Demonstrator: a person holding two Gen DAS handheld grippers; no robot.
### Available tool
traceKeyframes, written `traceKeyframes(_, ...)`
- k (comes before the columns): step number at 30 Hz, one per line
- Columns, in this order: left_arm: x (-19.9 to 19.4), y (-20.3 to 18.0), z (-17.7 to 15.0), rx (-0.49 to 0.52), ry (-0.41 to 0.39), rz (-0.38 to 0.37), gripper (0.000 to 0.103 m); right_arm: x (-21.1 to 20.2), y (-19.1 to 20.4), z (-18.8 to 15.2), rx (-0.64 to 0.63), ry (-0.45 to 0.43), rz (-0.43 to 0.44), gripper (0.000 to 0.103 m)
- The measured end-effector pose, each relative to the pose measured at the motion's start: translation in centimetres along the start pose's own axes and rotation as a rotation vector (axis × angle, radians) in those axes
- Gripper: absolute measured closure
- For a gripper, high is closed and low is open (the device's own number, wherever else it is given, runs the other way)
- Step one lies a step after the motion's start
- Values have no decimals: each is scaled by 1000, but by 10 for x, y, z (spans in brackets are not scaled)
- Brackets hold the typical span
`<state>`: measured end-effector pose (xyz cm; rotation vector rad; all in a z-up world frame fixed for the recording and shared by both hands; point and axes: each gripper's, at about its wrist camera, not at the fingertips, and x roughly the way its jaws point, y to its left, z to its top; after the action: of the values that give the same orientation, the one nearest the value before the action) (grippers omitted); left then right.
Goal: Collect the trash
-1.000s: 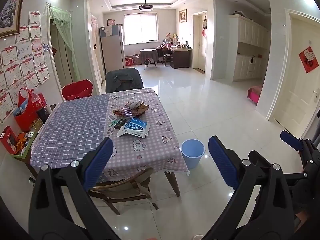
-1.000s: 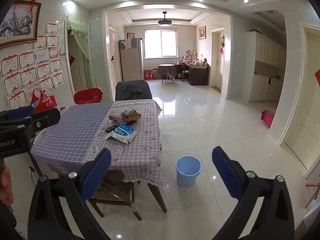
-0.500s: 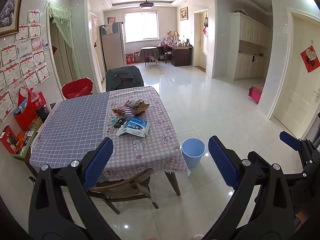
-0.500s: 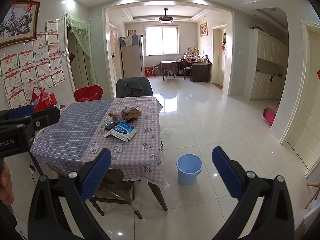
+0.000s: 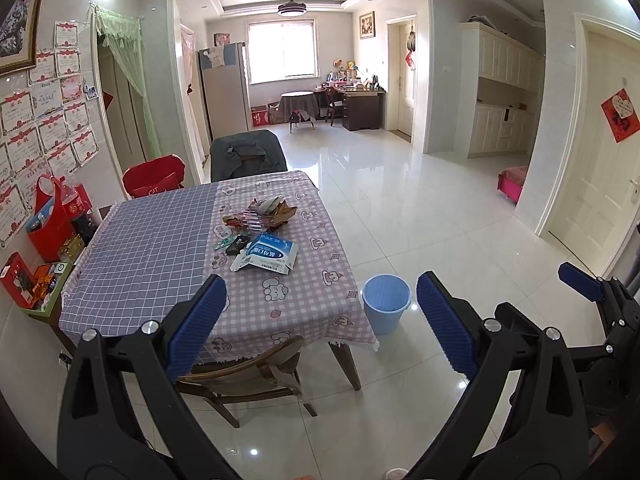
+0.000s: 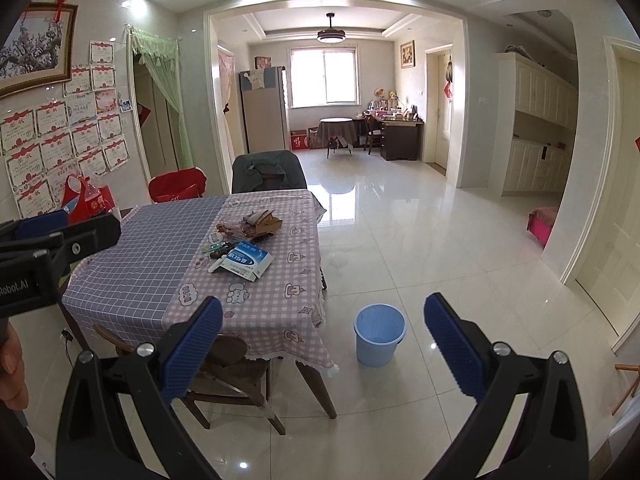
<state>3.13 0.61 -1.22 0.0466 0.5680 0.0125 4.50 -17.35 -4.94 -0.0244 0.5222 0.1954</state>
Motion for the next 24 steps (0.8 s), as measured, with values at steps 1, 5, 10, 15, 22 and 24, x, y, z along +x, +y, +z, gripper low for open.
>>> traceKeyframes(1, 0, 1, 0, -1, 0, 1, 9, 0, 0, 0, 0, 1, 0, 4)
traceKeyframes(5, -2, 4, -3, 0, 2, 3, 9, 0, -2, -2, 5, 5, 4, 4)
traceKeyframes(10, 1, -4, 2, 0, 2, 0, 9, 0, -2, -4, 7, 9, 6, 4)
traceKeyframes(15, 1, -5, 0, 0, 3, -1, 9, -1, -3, -5, 9, 11, 6, 4)
traceKeyframes(22, 2, -7, 1, 1, 3, 1, 9, -1, -3, -7, 10, 9, 4, 4)
traceKeyframes(24, 2, -7, 1, 1, 4, 1, 9, -1, -2, -8, 9, 10, 2, 4)
